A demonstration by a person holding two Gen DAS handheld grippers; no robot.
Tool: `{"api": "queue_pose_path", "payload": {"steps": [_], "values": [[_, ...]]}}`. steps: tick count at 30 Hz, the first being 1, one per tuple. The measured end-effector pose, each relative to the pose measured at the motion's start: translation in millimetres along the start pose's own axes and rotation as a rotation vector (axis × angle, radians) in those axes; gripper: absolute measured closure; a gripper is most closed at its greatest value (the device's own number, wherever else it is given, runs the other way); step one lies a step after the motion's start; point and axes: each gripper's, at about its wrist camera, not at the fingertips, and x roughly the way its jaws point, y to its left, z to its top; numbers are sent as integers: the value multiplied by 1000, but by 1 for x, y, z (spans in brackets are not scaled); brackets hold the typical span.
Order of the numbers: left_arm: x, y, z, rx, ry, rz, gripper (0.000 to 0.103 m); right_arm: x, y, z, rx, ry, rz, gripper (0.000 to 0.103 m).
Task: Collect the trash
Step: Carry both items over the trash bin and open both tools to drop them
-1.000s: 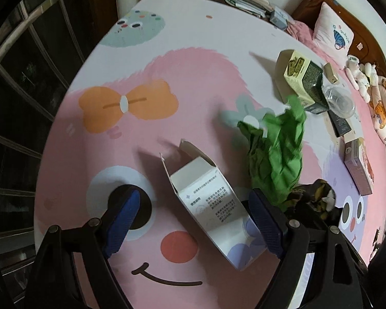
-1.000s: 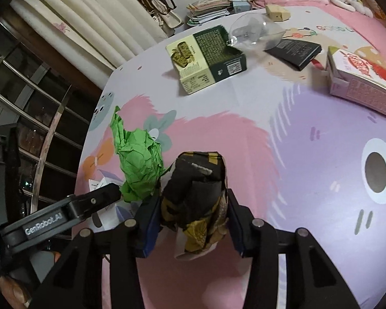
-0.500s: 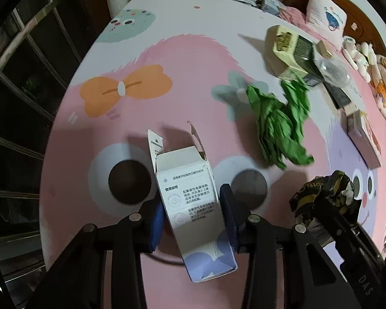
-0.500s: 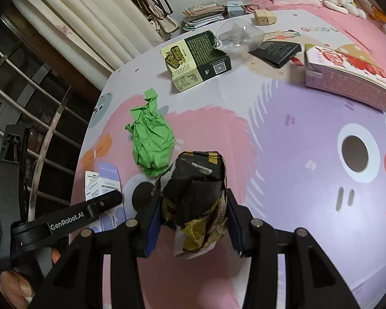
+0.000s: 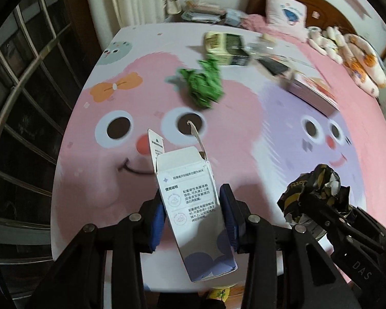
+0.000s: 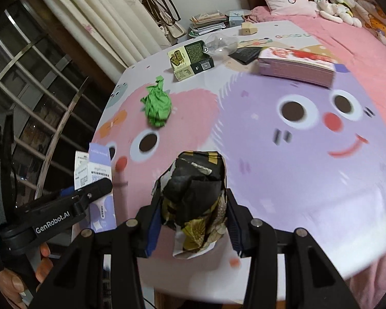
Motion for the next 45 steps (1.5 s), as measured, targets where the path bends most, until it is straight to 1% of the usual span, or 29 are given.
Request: {"api": "queue_pose_path", "payload": {"steps": [3, 7, 10, 13, 14, 16, 19, 22, 25, 29, 33, 36, 43, 45], "values": [[-25, -19, -32, 25, -38, -9, 64, -21, -8, -22, -22, 1, -2, 59], [-47, -43, -76, 43, -68, -17, 64, -47, -21, -60, -51, 9, -9, 59], [-52, -56, -103, 38, -66, 2, 64, -56, -31, -85, -58, 25, -12, 59], [-53, -67, -133, 39, -45, -6, 64, -64, -46, -114, -55, 52, -11, 59], [-52, -70, -141, 46, -41, -4, 64, -65, -50, -122, -57, 62, -11, 59], [-50, -77, -157, 68, -30, -30, 64, -64, -57, -138, -58, 83, -12, 59], [-46, -85, -179, 101, -21, -36, 64, -57, -68, -159, -46, 116, -8, 59], [-38, -92, -199, 127, -7, -20, 64, -44, -76, -182, -38, 148, -11, 59], [-26, -94, -215, 141, 9, -8, 64, -31, -81, -196, -30, 163, -15, 59], [-2, -93, -229, 149, 42, -16, 64, -6, -89, -214, -14, 185, -31, 59], [30, -90, -242, 160, 38, -46, 64, 26, -103, -234, 2, 206, -52, 59], [65, -87, -253, 164, 69, -62, 64, 57, -114, -248, 5, 220, -74, 59], [164, -76, -286, 153, 158, -94, 64, 137, -150, -288, 24, 258, -117, 59], [186, -76, -295, 161, 178, -98, 63, 155, -159, -293, 30, 266, -122, 58]]}}
